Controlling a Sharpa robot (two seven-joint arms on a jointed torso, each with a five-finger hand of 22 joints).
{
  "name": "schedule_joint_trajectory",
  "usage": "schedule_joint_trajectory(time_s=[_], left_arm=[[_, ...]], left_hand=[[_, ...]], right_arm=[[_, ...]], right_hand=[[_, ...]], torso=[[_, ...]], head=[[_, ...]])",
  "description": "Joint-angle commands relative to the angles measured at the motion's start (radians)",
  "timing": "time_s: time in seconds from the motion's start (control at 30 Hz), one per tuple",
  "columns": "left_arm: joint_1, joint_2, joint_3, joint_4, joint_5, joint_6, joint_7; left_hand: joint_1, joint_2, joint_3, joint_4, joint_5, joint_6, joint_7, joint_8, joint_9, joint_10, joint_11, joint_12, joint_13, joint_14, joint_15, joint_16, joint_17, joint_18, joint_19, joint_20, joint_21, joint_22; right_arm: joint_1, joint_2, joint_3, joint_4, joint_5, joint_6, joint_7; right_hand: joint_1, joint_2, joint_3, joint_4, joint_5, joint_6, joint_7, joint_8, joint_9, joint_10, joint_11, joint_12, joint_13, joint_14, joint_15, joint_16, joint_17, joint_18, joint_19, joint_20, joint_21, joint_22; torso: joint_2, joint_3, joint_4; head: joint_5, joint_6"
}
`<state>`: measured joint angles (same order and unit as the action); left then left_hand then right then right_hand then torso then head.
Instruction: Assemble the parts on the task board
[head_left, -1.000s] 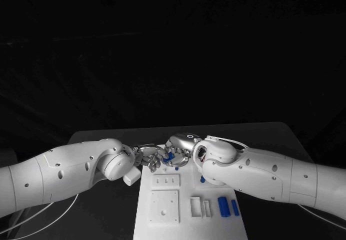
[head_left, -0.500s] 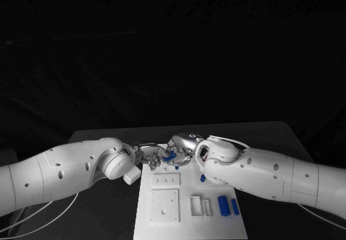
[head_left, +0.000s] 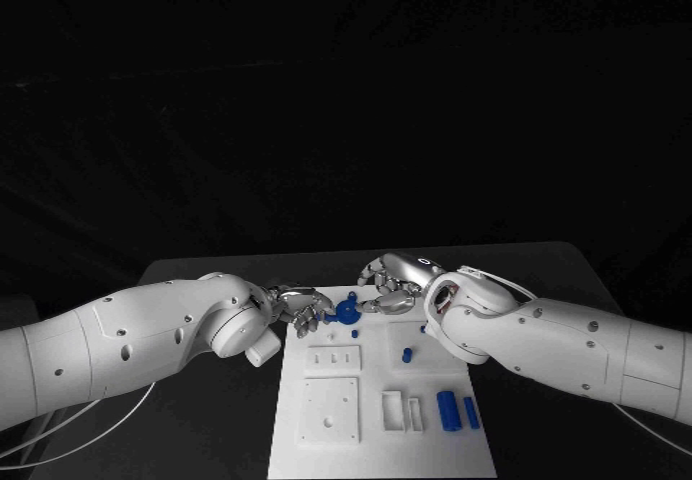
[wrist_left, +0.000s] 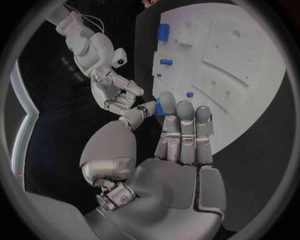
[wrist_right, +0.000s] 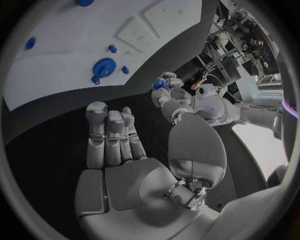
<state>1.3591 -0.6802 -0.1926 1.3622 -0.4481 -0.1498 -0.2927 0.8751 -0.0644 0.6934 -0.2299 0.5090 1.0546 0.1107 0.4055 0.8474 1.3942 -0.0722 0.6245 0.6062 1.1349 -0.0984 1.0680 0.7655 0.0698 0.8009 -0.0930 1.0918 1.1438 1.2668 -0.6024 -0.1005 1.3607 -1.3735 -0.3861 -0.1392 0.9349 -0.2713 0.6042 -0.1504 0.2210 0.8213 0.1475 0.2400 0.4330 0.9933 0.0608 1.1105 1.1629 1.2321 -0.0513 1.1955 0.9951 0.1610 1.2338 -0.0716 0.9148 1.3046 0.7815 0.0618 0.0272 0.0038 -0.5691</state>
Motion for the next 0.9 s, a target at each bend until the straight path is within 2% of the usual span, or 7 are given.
schedule_joint_trajectory(time_s=[0.03,0.1,0.17,0.27,0.33,0.47,0.9], left_arm=[[0.001,0.008,-0.001,-0.003,-0.102,-0.014,-0.016],[0.001,0.012,-0.004,-0.005,-0.144,-0.027,-0.027],[0.001,0.015,-0.019,-0.005,-0.183,-0.039,-0.034],[0.001,0.026,-0.028,-0.013,-0.22,-0.05,-0.05],[0.001,0.034,-0.045,-0.016,-0.243,-0.061,-0.062],[-0.01,0.062,-0.046,-0.044,-0.3,-0.091,-0.083],[-0.055,0.103,-0.046,-0.093,-0.38,-0.118,-0.085]], left_hand=[[0.014,0.006,-0.004,-0.005,0.007,0.104,-0.094,-0.009,0.003,0.012,-0.014,0.01,0.003,0.013,-0.003,0.008,0.001,-0.005,0.012,-0.099,0.005,-0.002],[0.014,0.006,-0.005,-0.006,0.008,0.106,-0.095,-0.012,0.004,0.016,-0.016,0.014,0.005,0.017,-0.006,0.012,0.002,-0.005,0.017,-0.1,0.007,-0.002],[0.014,0.005,-0.005,-0.007,0.009,0.109,-0.097,-0.014,0.005,0.02,-0.018,0.021,0.007,0.021,-0.009,0.018,0.004,-0.004,0.022,-0.103,0.011,-0.001],[0.013,0.006,-0.007,-0.009,0.009,0.114,-0.1,-0.021,0.008,0.03,-0.023,0.042,0.018,0.032,-0.018,0.039,0.011,-0.002,0.035,-0.109,0.022,0.002],[0.013,0.007,-0.007,-0.013,0.013,0.118,-0.101,-0.027,0.01,0.037,-0.025,0.07,0.032,0.038,-0.027,0.061,0.019,0.0,0.045,-0.115,0.034,0.007],[0.013,0.01,-0.004,-0.019,0.017,0.125,-0.102,-0.042,0.016,0.049,-0.025,0.149,0.078,0.048,-0.053,0.117,0.037,0.004,0.067,-0.131,0.065,0.02],[0.002,0.004,-0.002,-0.019,0.029,0.151,-0.115,-0.044,0.036,0.042,-0.039,0.244,0.132,0.06,-0.088,0.179,0.045,0.011,0.097,-0.15,0.099,0.033]], right_arm=[[0.001,-0.023,0.007,0.006,0.079,-0.07,0.057],[0.002,-0.038,0.016,0.005,0.1,-0.074,0.061],[0.008,-0.052,0.02,0.006,0.125,-0.08,0.068],[0.018,-0.066,0.027,0.004,0.162,-0.088,0.075],[0.024,-0.074,0.035,0.0,0.174,-0.091,0.078],[0.035,-0.079,0.045,-0.016,0.201,-0.093,0.08],[0.044,-0.069,0.06,-0.057,0.214,-0.101,0.085]], right_hand=[[0.008,0.002,-0.007,0.002,0.009,-0.034,0.027,-0.001,0.003,-0.009,-0.001,0.006,-0.003,-0.005,0.0,-0.004,-0.002,0.101,-0.002,0.002,-0.006,0.0],[0.01,0.004,-0.009,0.004,0.014,-0.032,0.026,0.001,0.004,-0.008,-0.001,0.007,-0.006,-0.005,0.0,-0.004,-0.002,0.101,-0.001,0.002,-0.007,0.0],[0.013,0.007,-0.01,0.005,0.019,-0.03,0.025,0.003,0.005,-0.008,-0.002,0.009,-0.008,-0.005,-0.001,-0.004,-0.002,0.101,0.0,0.002,-0.008,0.0],[0.017,0.01,-0.01,0.007,0.022,-0.028,0.025,0.005,0.006,-0.007,-0.003,0.01,-0.011,-0.005,-0.001,-0.004,-0.003,0.101,0.001,0.002,-0.009,0.0],[0.021,0.012,-0.009,0.007,0.024,-0.027,0.024,0.006,0.006,-0.007,-0.003,0.011,-0.013,-0.004,-0.002,-0.004,-0.003,0.101,0.001,0.002,-0.009,0.0],[0.026,0.015,-0.01,0.007,0.03,-0.026,0.024,0.008,0.007,-0.006,-0.004,0.012,-0.016,-0.004,-0.003,-0.004,-0.003,0.101,0.002,0.002,-0.01,0.0],[0.035,0.022,-0.012,0.009,0.056,-0.026,0.023,0.011,0.008,-0.005,-0.005,0.018,-0.026,-0.001,-0.004,-0.003,-0.004,0.101,0.005,0.002,-0.012,0.002]], torso=[[0.0,0.0002,-0.0002],[-0.001,0.0005,-0.0011],[-0.002,0.001,-0.002],[-0.002,0.0008,-0.0012],[-0.003,0.002,-0.0023],[-0.002,0.0017,-0.0025],[0.0,0.0003,-0.0005]], head=[[0.005,-0.005],[0.006,-0.006],[0.008,-0.007],[0.007,-0.01],[0.009,-0.012],[0.009,-0.016],[0.008,-0.039]])
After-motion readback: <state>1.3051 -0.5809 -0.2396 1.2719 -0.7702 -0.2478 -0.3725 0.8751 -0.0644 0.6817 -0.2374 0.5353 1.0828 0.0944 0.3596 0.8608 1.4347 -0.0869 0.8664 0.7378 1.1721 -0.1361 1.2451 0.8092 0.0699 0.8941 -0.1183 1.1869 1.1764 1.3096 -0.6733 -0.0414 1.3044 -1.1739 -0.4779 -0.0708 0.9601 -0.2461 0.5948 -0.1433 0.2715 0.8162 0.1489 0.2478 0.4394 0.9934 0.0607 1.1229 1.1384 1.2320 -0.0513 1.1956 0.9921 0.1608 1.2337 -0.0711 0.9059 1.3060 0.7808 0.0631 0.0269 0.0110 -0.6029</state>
